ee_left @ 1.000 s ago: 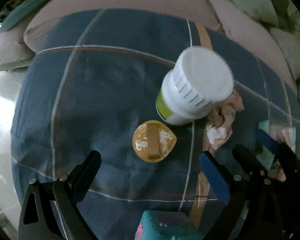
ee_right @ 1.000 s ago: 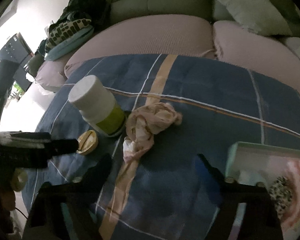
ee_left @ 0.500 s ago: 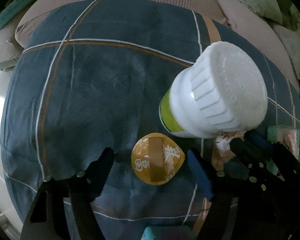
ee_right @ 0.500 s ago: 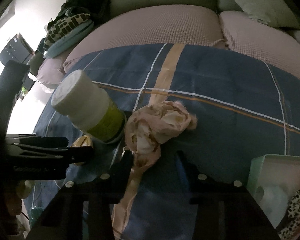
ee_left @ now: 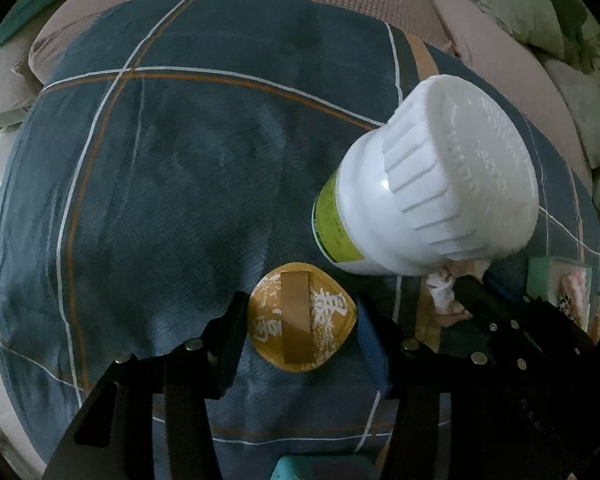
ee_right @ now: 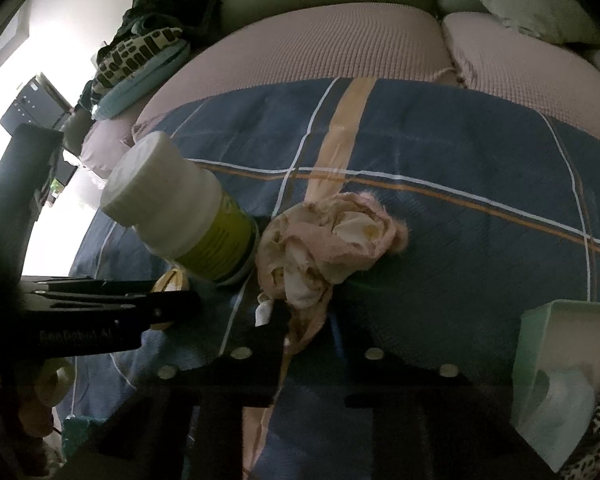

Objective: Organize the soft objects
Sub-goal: 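Grasp the round orange case with the left gripper while the right gripper grasps the pink cloth scrunchie, then carry the orange case and pink scrunchie over the tray with both grippers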

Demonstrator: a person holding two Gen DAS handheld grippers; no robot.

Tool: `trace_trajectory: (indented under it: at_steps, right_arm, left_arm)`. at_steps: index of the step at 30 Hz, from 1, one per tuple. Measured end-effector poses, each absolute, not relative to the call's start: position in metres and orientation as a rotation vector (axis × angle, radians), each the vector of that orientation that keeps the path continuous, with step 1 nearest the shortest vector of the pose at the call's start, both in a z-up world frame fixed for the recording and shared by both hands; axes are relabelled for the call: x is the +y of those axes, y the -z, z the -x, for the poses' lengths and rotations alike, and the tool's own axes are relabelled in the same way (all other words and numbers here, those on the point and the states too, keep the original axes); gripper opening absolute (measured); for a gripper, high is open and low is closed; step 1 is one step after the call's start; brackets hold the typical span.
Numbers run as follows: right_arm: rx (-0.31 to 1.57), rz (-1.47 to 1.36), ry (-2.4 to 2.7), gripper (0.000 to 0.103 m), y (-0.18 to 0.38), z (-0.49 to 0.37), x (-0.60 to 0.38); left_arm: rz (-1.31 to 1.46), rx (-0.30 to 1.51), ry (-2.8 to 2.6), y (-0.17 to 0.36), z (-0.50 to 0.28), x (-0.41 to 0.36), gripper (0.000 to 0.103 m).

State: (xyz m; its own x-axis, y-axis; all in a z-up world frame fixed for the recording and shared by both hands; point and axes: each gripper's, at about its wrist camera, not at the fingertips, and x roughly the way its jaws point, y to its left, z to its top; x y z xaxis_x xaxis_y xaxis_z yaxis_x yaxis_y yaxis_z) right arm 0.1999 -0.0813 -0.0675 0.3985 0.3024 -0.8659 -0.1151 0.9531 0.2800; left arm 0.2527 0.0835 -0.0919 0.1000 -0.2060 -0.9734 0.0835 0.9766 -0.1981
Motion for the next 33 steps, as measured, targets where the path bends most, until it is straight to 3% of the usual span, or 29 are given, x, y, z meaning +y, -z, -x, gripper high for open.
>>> trace_trajectory:
  at_steps: [10, 25, 33]
  right_arm:
    - [1.094, -0.240, -0.265, 0.010, 0.054, -0.181, -0.098]
    - [0.972, -0.293, -0.264, 0.008, 0.001, -0.127, -0.130]
    - [0.891, -0.329, -0.205, 0.008, -0.025, -0.087, -0.164]
  left_arm:
    - [0.139, 1.425, 0.170, 0.085, -0.236, 0.093, 0.053]
    - [0.251, 1.233, 0.116, 0.014, -0.172, 0.110, 0.053]
    - [0.299, 1.126, 0.159, -0.019, -0.135, 0.077, 0.053]
